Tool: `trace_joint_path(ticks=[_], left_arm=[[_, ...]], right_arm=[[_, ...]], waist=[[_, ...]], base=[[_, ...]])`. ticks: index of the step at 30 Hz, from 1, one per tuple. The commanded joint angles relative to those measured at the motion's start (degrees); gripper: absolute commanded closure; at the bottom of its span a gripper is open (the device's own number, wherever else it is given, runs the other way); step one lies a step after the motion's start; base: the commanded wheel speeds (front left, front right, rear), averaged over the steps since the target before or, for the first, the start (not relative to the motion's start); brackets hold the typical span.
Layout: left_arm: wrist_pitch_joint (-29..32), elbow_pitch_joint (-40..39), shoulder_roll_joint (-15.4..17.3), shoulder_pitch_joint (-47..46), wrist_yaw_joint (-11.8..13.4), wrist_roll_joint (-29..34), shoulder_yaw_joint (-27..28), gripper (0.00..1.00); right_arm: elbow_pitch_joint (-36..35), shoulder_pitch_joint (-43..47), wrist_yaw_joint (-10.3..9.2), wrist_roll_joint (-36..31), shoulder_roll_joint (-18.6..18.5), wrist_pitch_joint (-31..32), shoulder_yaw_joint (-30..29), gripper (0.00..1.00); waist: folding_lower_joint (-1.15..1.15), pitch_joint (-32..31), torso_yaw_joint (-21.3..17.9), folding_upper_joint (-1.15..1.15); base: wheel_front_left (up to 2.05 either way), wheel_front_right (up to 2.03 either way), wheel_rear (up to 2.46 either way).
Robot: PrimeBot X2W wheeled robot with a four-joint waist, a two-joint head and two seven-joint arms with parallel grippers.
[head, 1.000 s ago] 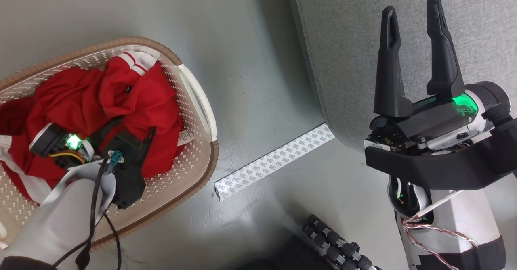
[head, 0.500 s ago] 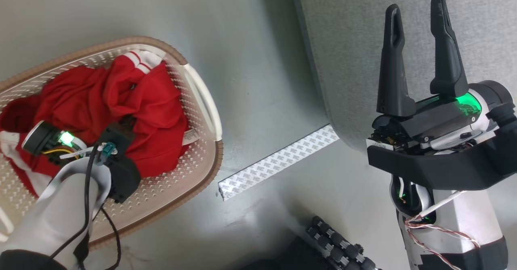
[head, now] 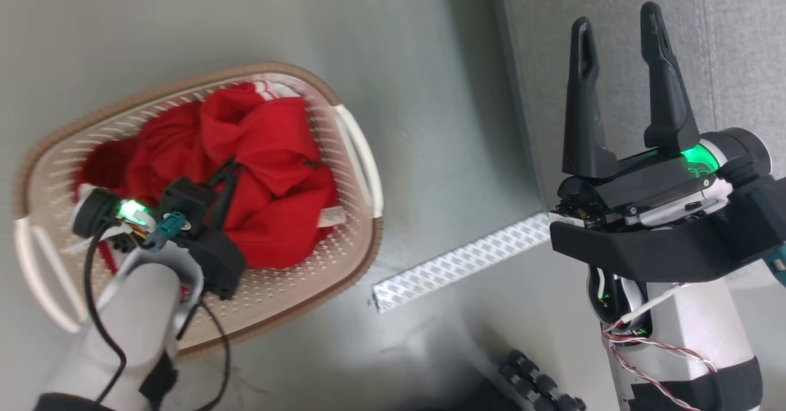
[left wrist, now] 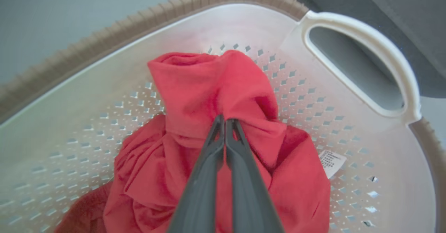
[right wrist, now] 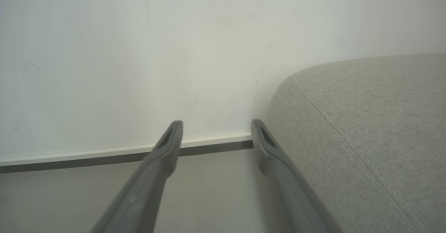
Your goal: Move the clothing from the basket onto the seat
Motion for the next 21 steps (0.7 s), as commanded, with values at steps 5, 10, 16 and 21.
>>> trace_joint_path(ticks=[5,10,16,21], left_arm=[[-0.25,-3.56,-1.68,3.32,0.13,-1.76,2.76,1.0],[-0.25,-6.55,-3.31,6.59,0.19,-1.81,5.27,1.0],[-0.25,-9.52,-5.24,12.02,0.45,-1.56,9.06,1.0],[-0.25,-12.53,-6.47,16.66,0.69,-0.87,11.66,1.0]], right_arm=[[1.45,0.49,0.04,-1.94,0.04,-0.02,0.21,0.0],[4.0,2.04,0.04,-3.33,0.02,-0.02,0.78,0.0],[10.26,4.87,0.04,-4.72,0.02,-0.02,2.84,0.0],[13.81,7.78,0.03,-4.91,0.0,-0.02,3.09,0.0]], waist=[[0.0,-5.23,5.04,0.0],[0.0,-9.63,8.05,0.0],[0.0,-17.61,11.05,0.0],[0.0,-23.68,12.37,0.0]], base=[[0.0,0.0,0.0],[0.0,0.0,0.0],[0.0,0.0,0.0],[0.0,0.0,0.0]])
